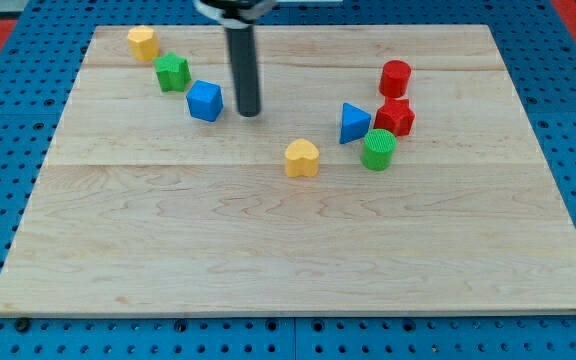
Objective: Move the blue triangle above the yellow heart
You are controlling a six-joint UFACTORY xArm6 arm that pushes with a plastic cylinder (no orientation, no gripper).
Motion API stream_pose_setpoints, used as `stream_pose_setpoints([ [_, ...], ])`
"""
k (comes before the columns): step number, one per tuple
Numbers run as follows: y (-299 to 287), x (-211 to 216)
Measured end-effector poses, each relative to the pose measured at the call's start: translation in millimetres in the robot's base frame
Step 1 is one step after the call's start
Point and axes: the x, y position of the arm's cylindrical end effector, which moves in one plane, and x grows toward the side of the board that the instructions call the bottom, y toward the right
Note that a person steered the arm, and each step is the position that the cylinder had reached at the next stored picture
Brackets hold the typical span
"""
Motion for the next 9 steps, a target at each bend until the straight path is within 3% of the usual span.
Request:
stream_pose_setpoints([
  [4, 152, -1],
  [6, 139, 36],
  [9, 83, 17],
])
